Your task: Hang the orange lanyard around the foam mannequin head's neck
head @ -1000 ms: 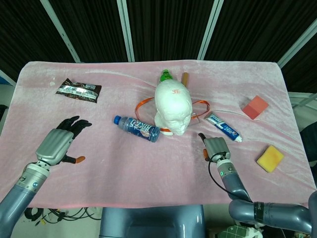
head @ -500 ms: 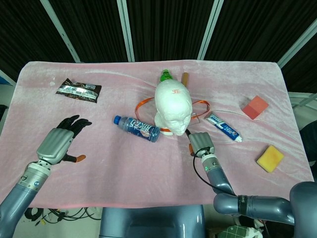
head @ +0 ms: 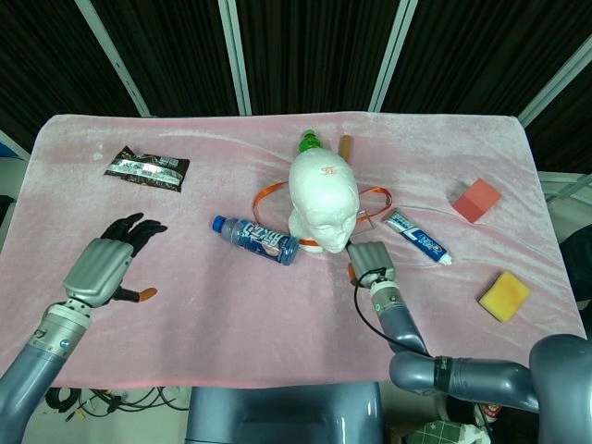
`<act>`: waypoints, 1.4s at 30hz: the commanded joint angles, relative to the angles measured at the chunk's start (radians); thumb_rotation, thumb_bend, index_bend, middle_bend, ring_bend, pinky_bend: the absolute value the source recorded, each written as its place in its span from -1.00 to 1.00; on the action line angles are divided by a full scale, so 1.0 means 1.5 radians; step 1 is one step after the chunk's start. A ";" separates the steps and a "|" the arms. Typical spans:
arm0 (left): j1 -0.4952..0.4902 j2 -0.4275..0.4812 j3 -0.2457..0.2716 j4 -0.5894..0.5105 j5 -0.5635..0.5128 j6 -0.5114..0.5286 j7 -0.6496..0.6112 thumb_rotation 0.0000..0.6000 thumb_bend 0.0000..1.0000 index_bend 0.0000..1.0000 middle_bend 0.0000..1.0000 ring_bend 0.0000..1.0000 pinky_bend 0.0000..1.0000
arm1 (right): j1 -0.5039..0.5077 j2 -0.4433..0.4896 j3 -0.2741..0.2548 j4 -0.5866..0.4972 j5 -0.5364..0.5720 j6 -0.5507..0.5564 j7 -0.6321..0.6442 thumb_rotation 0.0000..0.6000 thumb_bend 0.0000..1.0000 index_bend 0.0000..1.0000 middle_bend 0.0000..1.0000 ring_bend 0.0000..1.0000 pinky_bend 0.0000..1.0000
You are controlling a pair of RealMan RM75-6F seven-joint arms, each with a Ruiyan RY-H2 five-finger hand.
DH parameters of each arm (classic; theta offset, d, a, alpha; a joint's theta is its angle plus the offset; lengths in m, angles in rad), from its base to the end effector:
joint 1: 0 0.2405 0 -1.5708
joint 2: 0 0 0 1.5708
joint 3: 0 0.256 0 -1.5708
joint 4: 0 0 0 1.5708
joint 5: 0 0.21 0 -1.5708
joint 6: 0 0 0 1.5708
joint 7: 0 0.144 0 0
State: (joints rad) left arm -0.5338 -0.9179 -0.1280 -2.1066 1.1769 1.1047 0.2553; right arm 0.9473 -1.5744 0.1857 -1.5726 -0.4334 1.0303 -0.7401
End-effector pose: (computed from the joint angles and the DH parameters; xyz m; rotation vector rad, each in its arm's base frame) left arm -0.1589 0.2695 0.1427 -1.7401 -1.0161 -0.9448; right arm -0.1300 -0.3580 -0.0307 1.7620 -1.1046 0.5749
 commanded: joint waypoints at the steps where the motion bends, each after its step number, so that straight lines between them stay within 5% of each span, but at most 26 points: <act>1: 0.001 -0.004 0.000 0.001 0.004 0.003 -0.001 1.00 -0.74 -0.68 -0.72 -1.00 -0.80 | 0.011 -0.010 0.008 0.027 0.013 -0.013 -0.003 1.00 0.29 -0.74 0.49 0.57 0.25; 42: 0.013 -0.008 -0.001 0.004 0.011 0.021 0.003 1.00 -0.74 -0.68 -0.72 -1.00 -0.80 | 0.020 -0.008 0.020 0.121 0.050 -0.054 0.016 1.00 0.30 -0.74 0.49 0.57 0.25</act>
State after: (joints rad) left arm -0.5139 -0.9300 -0.1292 -2.0997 1.1940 1.1361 0.2588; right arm 0.9769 -1.5861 0.2146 -1.3935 -0.3596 0.9527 -0.7165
